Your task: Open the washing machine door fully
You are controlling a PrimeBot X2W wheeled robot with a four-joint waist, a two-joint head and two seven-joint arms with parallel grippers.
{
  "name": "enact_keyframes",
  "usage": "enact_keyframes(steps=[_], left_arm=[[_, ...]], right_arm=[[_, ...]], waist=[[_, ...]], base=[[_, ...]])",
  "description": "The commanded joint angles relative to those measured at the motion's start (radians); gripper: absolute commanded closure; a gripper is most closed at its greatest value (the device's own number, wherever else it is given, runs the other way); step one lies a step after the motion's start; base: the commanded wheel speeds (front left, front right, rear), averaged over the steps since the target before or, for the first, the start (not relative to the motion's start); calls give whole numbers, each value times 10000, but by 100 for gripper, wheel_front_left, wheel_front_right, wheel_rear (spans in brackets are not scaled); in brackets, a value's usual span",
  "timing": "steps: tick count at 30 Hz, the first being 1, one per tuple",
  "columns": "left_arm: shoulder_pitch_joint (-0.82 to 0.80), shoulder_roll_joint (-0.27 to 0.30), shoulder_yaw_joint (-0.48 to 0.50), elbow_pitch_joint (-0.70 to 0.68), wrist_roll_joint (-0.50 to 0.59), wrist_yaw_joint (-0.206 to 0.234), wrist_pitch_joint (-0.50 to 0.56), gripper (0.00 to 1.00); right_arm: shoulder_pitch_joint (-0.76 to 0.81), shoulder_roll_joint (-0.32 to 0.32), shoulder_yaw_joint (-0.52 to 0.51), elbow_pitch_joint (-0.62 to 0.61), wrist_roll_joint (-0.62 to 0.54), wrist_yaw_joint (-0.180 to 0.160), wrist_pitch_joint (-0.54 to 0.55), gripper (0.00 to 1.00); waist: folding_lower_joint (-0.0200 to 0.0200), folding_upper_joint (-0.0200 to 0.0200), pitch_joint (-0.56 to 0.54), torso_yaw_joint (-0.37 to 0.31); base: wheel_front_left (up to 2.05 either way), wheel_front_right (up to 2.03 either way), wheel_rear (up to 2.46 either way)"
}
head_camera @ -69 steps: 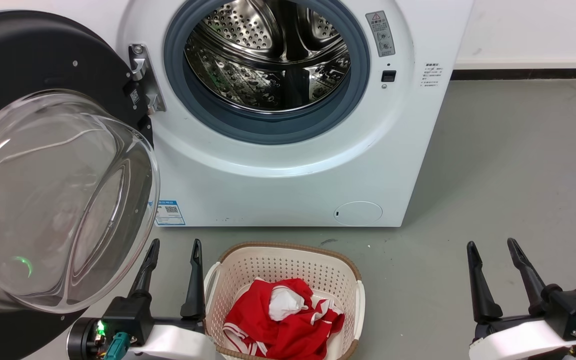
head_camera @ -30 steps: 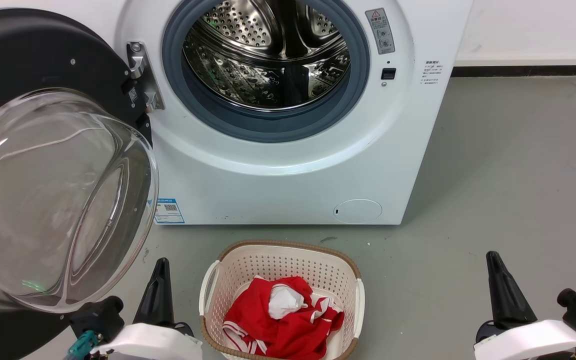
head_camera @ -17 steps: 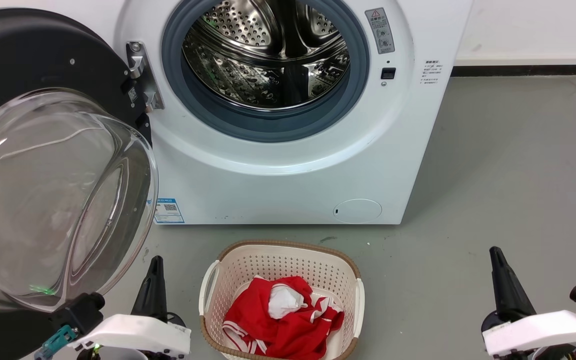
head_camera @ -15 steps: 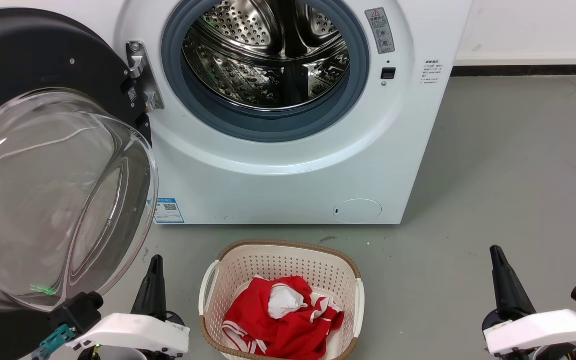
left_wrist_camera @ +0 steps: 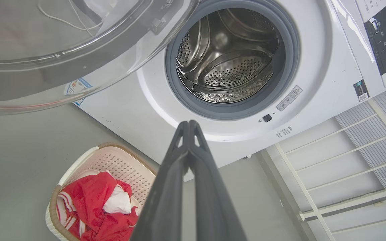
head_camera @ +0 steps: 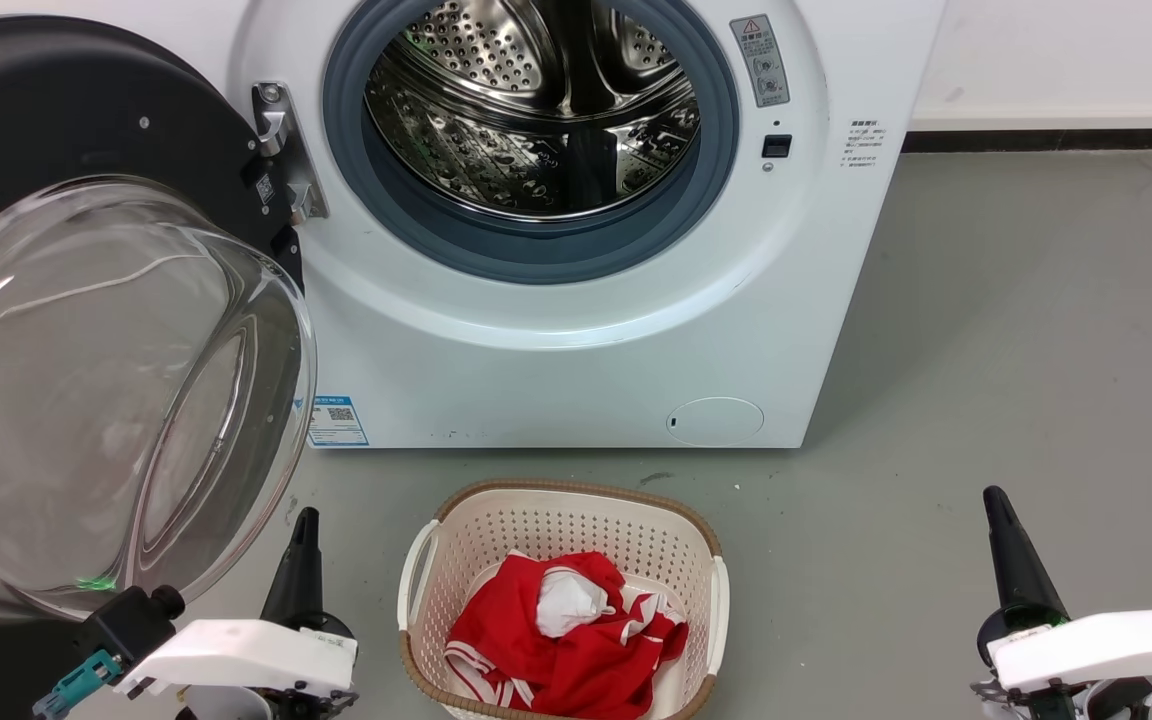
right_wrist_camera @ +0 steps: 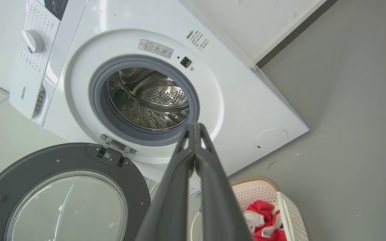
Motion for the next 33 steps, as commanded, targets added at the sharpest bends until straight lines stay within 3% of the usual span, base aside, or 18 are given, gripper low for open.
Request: enact_keyframes(steps=[1, 33], left_arm=[[-243, 9, 83, -39, -334, -62, 71, 100], [-587, -25, 577, 371, -3926, -456, 980, 100]], right_arm=[[-279, -86, -36, -60, 361, 0, 51, 100], [-711, -84, -257, 427, 3946, -1, 810, 100]], waist=[[0, 0, 1, 0], [0, 0, 19, -7]], base=[[0, 0, 0], [0, 0, 0]])
